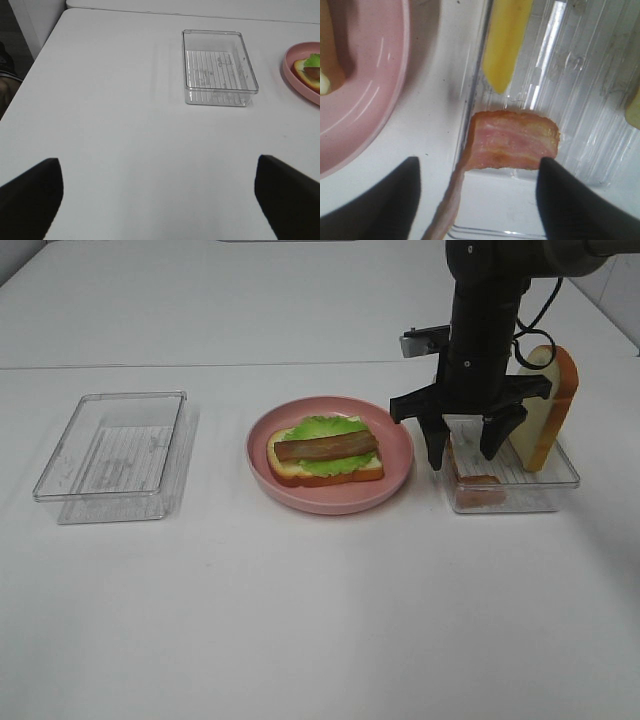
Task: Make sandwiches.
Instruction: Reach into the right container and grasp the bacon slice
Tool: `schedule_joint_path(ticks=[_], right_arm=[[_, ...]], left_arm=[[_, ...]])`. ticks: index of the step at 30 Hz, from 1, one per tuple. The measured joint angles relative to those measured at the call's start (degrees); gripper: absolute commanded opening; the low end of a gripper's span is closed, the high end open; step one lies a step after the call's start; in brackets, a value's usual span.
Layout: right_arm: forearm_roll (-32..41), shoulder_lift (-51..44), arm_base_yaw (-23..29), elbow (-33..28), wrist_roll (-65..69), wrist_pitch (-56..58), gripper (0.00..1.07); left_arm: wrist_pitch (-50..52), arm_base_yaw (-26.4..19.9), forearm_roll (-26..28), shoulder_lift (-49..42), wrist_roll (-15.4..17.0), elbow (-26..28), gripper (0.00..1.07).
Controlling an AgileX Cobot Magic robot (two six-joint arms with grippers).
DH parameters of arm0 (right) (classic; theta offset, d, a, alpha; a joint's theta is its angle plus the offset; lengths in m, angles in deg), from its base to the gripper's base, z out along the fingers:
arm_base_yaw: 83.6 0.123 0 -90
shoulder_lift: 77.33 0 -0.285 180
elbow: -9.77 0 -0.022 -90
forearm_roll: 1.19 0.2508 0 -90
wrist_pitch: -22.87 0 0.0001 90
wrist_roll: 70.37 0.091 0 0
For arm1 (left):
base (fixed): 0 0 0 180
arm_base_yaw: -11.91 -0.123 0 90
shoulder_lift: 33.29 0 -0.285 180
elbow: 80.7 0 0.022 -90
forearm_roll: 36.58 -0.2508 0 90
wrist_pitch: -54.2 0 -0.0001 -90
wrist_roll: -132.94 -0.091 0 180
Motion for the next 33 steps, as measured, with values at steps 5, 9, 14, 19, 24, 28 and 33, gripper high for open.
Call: schedule_joint_path(ticks=[5, 9, 14, 19, 24, 28, 33], right_arm=[[0.69, 0.0, 0.0, 0.0, -0.23, 0.0, 0.18], [1.38, 0.0, 0.06, 0.0, -0.23, -0.11, 0.03], [1.72, 0.0, 0.23, 0.0, -0.17, -0.17, 0.0], [1.72, -0.06, 0.23, 0.0, -0.4, -0.17, 0.0], [1.72, -0.17, 0.23, 0.0, -1.15, -0.06, 0.0], [1.6, -0.4, 0.23, -0.06, -1.49, -0.06, 0.0], [1.38, -0.86, 0.23, -0.52, -1.49, -0.52, 0.0]], left_arm=[[0.0, 0.0, 0.0, 0.0, 0.0, 0.0, 0.96], [0.0, 0.0, 0.0, 0.0, 0.0, 0.0, 0.96], [0.0, 0.0, 0.0, 0.0, 0.0, 0.0, 0.96], [0.0, 0.0, 0.0, 0.0, 0.0, 0.0, 0.96], [0.0, 0.0, 0.0, 0.0, 0.0, 0.0, 0.96], [0.0, 0.0, 0.0, 0.0, 0.0, 0.0, 0.96], [0.0, 0.0, 0.0, 0.0, 0.0, 0.0, 0.96]])
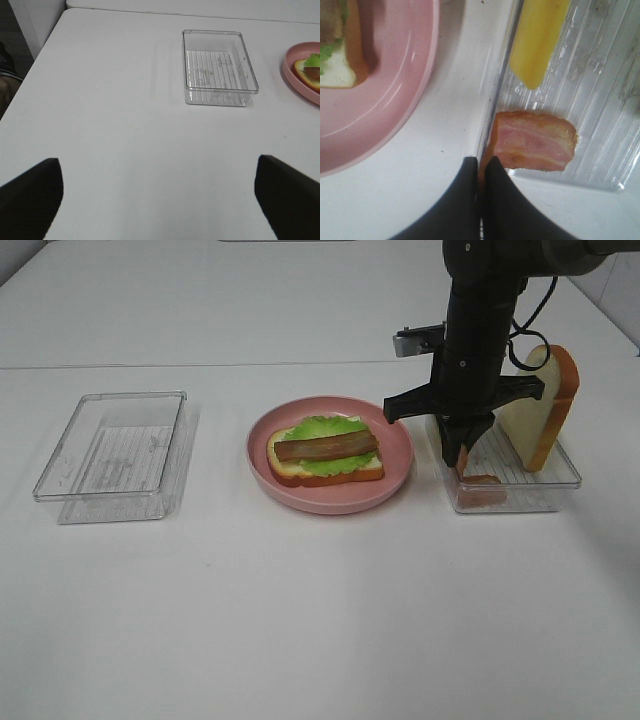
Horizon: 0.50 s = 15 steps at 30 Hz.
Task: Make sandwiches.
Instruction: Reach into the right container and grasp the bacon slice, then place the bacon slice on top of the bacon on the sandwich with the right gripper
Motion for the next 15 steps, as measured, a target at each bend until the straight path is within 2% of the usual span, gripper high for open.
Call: schedule_joint_path(ticks=[15], right_arm=[[-2.69, -4.53, 0.0, 0.0, -1.26, 0.8, 0.0]], left_arm=[[0.0, 0.0, 0.0, 0.0, 0.0, 0.0, 0.96]])
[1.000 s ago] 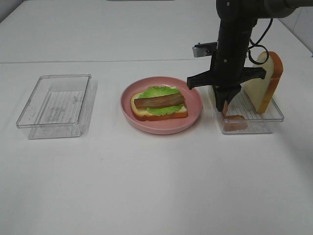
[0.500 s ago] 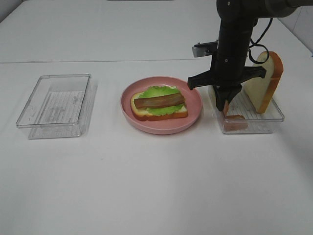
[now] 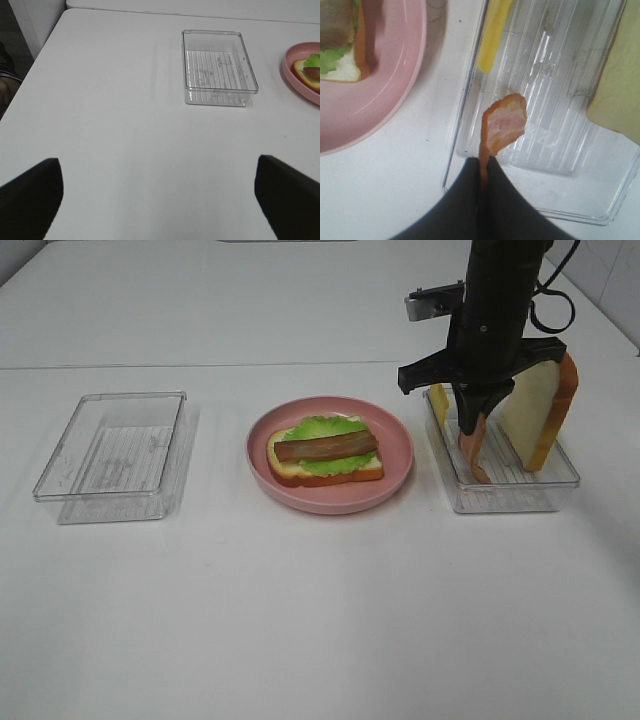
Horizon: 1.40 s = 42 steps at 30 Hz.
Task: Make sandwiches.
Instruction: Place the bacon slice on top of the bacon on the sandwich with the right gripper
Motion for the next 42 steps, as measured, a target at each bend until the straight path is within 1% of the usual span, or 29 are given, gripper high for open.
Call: schedule_joint_path(ticks=[11, 28, 32, 34, 35, 37, 38, 40, 42], right_arm=[[0.0, -0.92, 0.0, 0.0, -2.01, 2.06, 0.0], [-1.03, -13.64, 0.0, 0.0, -3.04, 2.35, 0.0], [0.46, -15.01, 0.0, 0.0, -3.27, 2.35, 0.0], [2.92, -15.47, 0.0, 0.0, -3.61, 2.46, 0.0], [2.92, -15.47, 0.0, 0.0, -3.61, 2.46, 0.0], [6.3, -15.47, 0.17, 0.0, -4.24, 2.64, 0.0], [6.3, -15.47, 0.17, 0.0, -4.24, 2.64, 0.0], [7.39, -15.47, 2.98, 0.0, -4.58, 2.35, 0.0], [7.39, -15.47, 3.95, 0.0, -4.64, 1.83, 0.0]], left_arm=[[0.0, 0.0, 0.0, 0.0, 0.0, 0.0, 0.96], [0.0, 0.0, 0.0, 0.0, 0.0, 0.0, 0.96], [0.0, 0.0, 0.0, 0.0, 0.0, 0.0, 0.96], [0.0, 0.0, 0.0, 0.0, 0.0, 0.0, 0.96], [0.0, 0.0, 0.0, 0.0, 0.0, 0.0, 0.96], [0.0, 0.0, 0.0, 0.0, 0.0, 0.0, 0.96], [0.0, 0.0, 0.0, 0.0, 0.0, 0.0, 0.96], [0.0, 0.0, 0.0, 0.0, 0.0, 0.0, 0.96], [0.0, 0.0, 0.0, 0.0, 0.0, 0.0, 0.96]])
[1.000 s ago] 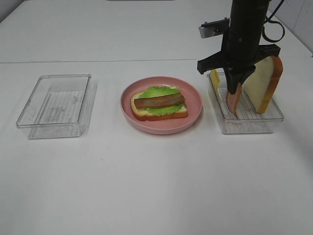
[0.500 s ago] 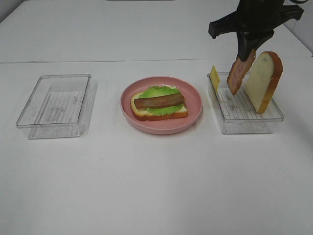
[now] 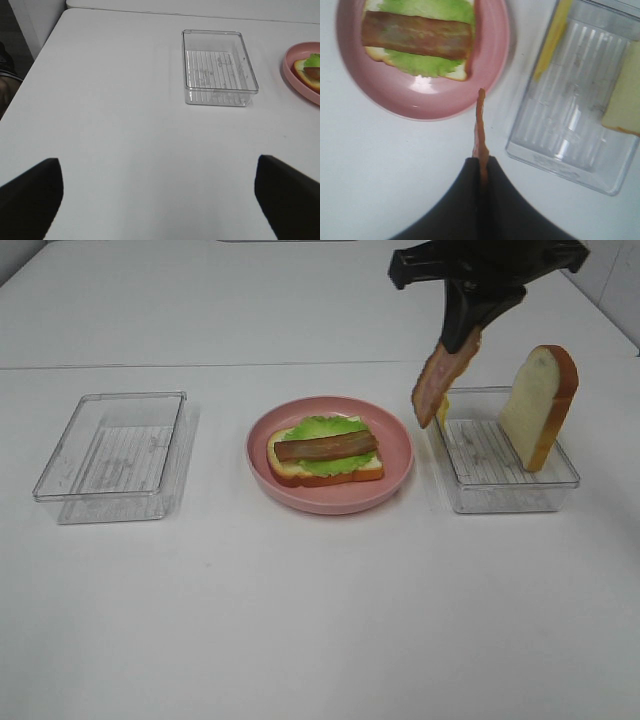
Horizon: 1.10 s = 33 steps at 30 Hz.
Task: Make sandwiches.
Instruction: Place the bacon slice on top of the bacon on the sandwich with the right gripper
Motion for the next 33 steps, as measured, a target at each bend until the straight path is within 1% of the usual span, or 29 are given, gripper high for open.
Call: schedule_joint_path(ticks=[1, 4, 5, 6, 7, 9, 12, 14, 19, 26, 31, 32, 33], right_arm=[[0.17, 0.17, 2.29, 0.0, -0.11, -1.43, 0.0], [0.34, 0.4, 3.55, 0.0, -0.11, -2.41, 0.0], [0.46, 0.86, 6.02, 0.0, -0.11, -4.53, 0.0], [0.46, 1.32, 7.1, 0.0, -0.11, -5.61, 0.0], [0.46, 1.32, 7.1, 0.0, -0.11, -5.61, 0.0], [0.63, 2.98, 10.49, 0.0, -0.11, -9.63, 0.0], [0.63, 3.5, 11.23, 0.0, -0.11, -10.83, 0.0], [1.55, 5.84, 13.29, 0.0, -0.11, -15.01, 0.0], [2.64, 8.54, 14.5, 0.0, -0.11, -19.02, 0.0], [2.92, 11.34, 14.73, 0.0, -0.11, -22.57, 0.0], [-0.11, 12.95, 14.73, 0.0, -0.11, -24.87, 0.0], [-2.18, 13.46, 14.73, 0.0, 0.34, -25.61, 0.0], [-2.18, 13.46, 14.73, 0.0, 0.34, -25.61, 0.0]], left_arm=[[0.0, 0.0, 0.0, 0.0, 0.0, 0.0, 0.96], [0.0, 0.0, 0.0, 0.0, 0.0, 0.0, 0.96], [0.0, 0.0, 0.0, 0.0, 0.0, 0.0, 0.96], [0.0, 0.0, 0.0, 0.0, 0.0, 0.0, 0.96], [0.0, 0.0, 0.0, 0.0, 0.0, 0.0, 0.96], [0.0, 0.0, 0.0, 0.0, 0.0, 0.0, 0.96], [0.0, 0.0, 0.0, 0.0, 0.0, 0.0, 0.96], [0.0, 0.0, 0.0, 0.0, 0.0, 0.0, 0.96], [0.0, 0.0, 0.0, 0.0, 0.0, 0.0, 0.96], [0.0, 0.0, 0.0, 0.0, 0.0, 0.0, 0.96], [0.0, 0.0, 0.0, 0.0, 0.0, 0.0, 0.96], [0.0, 0.0, 0.0, 0.0, 0.0, 0.0, 0.96], [0.0, 0.0, 0.0, 0.0, 0.0, 0.0, 0.96]])
